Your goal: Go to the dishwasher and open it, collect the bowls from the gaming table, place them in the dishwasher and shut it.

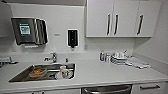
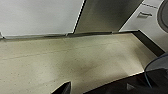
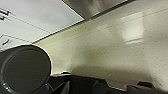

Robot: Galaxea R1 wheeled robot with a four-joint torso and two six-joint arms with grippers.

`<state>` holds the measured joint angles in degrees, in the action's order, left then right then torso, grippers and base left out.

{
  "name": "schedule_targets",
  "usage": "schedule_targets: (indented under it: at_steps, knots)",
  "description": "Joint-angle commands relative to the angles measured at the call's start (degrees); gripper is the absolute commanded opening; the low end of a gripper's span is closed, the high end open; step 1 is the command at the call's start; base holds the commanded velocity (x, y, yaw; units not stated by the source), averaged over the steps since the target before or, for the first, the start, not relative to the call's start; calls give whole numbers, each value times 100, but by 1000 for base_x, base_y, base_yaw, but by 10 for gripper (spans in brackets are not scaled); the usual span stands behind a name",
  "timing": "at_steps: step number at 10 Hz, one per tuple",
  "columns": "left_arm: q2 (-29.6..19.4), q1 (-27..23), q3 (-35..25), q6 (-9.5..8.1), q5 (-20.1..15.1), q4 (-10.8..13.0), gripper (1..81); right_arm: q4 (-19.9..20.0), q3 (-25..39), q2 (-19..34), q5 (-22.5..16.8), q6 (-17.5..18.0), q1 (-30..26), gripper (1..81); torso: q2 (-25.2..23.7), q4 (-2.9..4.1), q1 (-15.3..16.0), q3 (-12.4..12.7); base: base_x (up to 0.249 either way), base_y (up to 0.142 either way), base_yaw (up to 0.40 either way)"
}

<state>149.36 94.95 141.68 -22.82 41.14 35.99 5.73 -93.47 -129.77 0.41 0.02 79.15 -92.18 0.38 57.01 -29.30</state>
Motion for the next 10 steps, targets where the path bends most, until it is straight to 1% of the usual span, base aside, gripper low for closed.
schedule_targets:
  at_steps: [1, 2, 4, 6, 7, 8, 9, 10]
  knots:
    - [-187, -315, 53, -29, -27, 5, 811, 104, 137, 221, -244, 6, -492, 811, 0, 0, 0, 19, 0, 0, 0]
    - [-195, -315, 79, -29, -27, 5, 811, 104, 128, 212, -244, 6, -492, 811, 2, 0, 0, -129, 0, 0, 0]
    - [-239, -323, 280, -21, 16, 23, 811, 95, 49, 142, -252, -2, -492, 811, 4, 0, 0, -219, 0, 0, 0]
    - [-275, -323, 774, -12, 702, 119, 811, 77, 49, 159, -252, -2, -501, 811, 6, 0, 2, -203, 0, 0, 0]
    - [-292, -332, 1152, -29, 1001, 242, 811, 77, 49, 159, -252, -2, -501, 811, 6, 0, 2, -206, 0, 0, 0]
    - [-301, -367, 1518, -47, 1124, 242, 811, 86, 40, 142, -252, -2, -501, 811, 6, 0, 2, -206, 0, 0, 0]
    - [-301, -385, 1661, -152, 1124, 259, 811, 86, 22, 107, -252, -2, -553, 811, 6, 0, 2, -206, 0, 0, 0]
    - [-284, -410, 1661, -161, 1142, 286, 811, 103, 57, 89, -383, 6, -728, 811, 6, 0, 2, -206, 0, 0, 0]
